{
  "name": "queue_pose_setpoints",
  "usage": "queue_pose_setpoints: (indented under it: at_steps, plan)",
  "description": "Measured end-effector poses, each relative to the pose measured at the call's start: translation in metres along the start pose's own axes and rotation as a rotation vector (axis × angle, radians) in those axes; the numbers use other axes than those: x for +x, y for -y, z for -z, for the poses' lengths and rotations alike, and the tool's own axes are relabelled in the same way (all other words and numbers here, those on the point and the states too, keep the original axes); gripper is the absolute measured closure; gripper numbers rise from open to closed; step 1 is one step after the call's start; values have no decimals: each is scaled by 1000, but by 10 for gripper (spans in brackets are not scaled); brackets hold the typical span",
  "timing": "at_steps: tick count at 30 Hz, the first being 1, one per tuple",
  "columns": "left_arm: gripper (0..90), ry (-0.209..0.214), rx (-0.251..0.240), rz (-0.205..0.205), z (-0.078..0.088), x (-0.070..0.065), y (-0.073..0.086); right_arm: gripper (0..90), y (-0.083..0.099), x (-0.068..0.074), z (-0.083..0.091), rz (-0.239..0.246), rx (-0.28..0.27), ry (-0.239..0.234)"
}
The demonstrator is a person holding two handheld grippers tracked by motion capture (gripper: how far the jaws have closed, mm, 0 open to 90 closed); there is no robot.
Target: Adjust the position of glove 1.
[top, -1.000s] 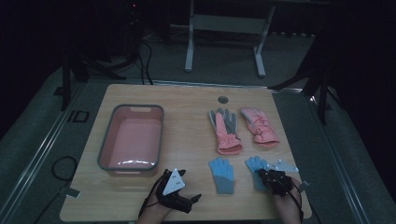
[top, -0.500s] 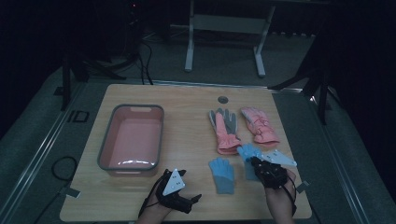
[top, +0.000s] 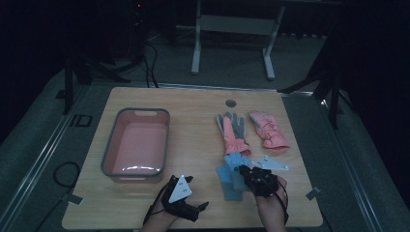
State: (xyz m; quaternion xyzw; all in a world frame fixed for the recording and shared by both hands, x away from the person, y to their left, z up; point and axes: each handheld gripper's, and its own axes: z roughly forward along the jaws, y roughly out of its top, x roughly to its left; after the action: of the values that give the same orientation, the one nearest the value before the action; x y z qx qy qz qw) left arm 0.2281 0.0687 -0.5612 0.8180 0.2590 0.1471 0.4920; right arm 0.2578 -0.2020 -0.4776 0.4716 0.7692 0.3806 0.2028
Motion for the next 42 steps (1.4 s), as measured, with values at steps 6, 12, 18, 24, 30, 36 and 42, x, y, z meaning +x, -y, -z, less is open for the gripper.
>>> queue_pose_setpoints:
  at_steps: [6, 12, 18, 24, 30, 36, 42]
  plan:
    - [21, 1, 3, 1, 0, 0, 0, 861, 10, 10, -14, -10, 42, -34]
    - [21, 1, 3, 2, 0, 0, 0, 860, 16, 14, -26, -7, 67, -45]
    - [21, 4, 5, 1, 0, 0, 0, 856, 23, 15, -34, -9, 100, -50]
    - [21, 3, 3, 1, 0, 0, 0, 845, 31, 15, -46, 10, 138, -49]
    - [21, 2, 5, 3, 0, 0, 0, 833, 37, 11, -54, 9, 149, -43]
    - [21, 0, 4, -3, 0, -1, 0, 734, 37, 10, -52, 19, 134, -60]
    - [21, -33, -6, 3, -2, -1, -1, 394, 28, -2, -42, 50, 105, -132]
